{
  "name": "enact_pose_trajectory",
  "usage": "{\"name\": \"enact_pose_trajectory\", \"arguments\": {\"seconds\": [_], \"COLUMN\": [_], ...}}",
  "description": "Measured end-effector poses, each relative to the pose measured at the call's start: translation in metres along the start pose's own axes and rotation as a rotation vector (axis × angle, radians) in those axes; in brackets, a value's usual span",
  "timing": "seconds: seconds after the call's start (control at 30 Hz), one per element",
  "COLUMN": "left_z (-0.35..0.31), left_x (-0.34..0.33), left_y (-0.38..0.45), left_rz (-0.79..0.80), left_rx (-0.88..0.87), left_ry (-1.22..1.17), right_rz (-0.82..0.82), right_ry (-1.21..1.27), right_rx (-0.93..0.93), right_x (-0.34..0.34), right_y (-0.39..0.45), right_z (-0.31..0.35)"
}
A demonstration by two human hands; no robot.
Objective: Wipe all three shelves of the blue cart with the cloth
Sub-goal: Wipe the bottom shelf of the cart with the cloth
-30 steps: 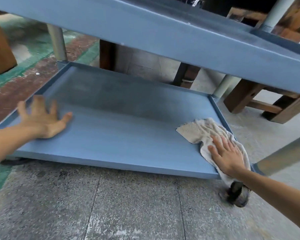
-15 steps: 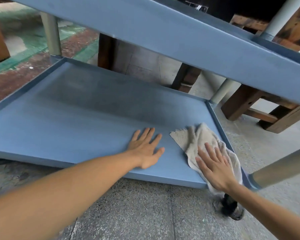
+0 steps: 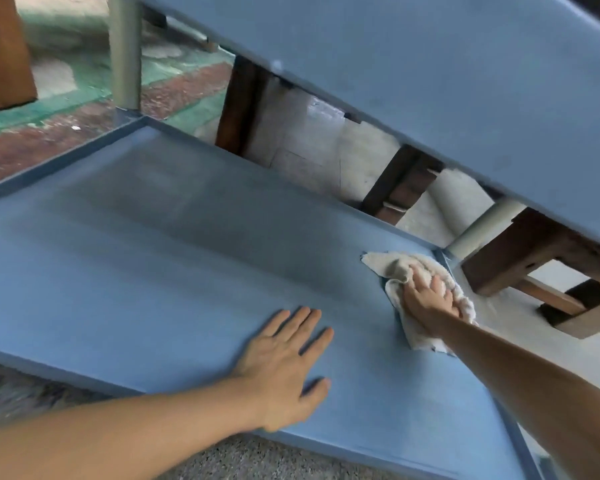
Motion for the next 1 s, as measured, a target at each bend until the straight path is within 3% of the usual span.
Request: {"name": "enact_pose_trajectory", "arguments": {"seconds": [0.23, 0.47, 0.6, 0.7, 0.83, 1.0], "left_z": [-0.001, 0.001, 0.0, -0.001, -0.003, 0.002], "left_x": [0.0, 0.0, 0.002, 0.012, 0.028, 0.034], "left_y": [0.0, 0.003, 0.002, 0.0, -0.008, -0.012], "left_rz": [-0.032, -0.038, -0.036, -0.137, -0.29, -0.386], "left_rx": [-0.005, 0.001, 0.009, 0.008, 0.001, 0.027], "left_ry": [-0.053, -0.06, -0.072, -0.114, -0.175, -0.165], "right_rz": [-0.035, 0.077, 0.155, 0.208, 0.324, 0.169], "right_ry": [0.061, 0.026, 0.093, 0.166, 0.296, 0.215], "right_rx": [-0.133, 0.446, 0.84, 1.031, 1.003, 0.9], "right_x": [0.002, -0.018, -0.025, -0.019, -0.004, -0.005], "right_y": [0.033, 0.025, -0.041, -0.096, -0.134, -0.145], "right_z": [0.073, 0.15, 0.178, 0.176, 0.148, 0.083]}}
Point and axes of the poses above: each hand's wrist, its own y-axis towards the middle knuckle, its own x-axis out of the back of the hand, z = x × y, the point moved 4 cm from there along y, towards the middle knuckle, and after that the axes turned 11 degrees about -z, right-handed, at the moved point
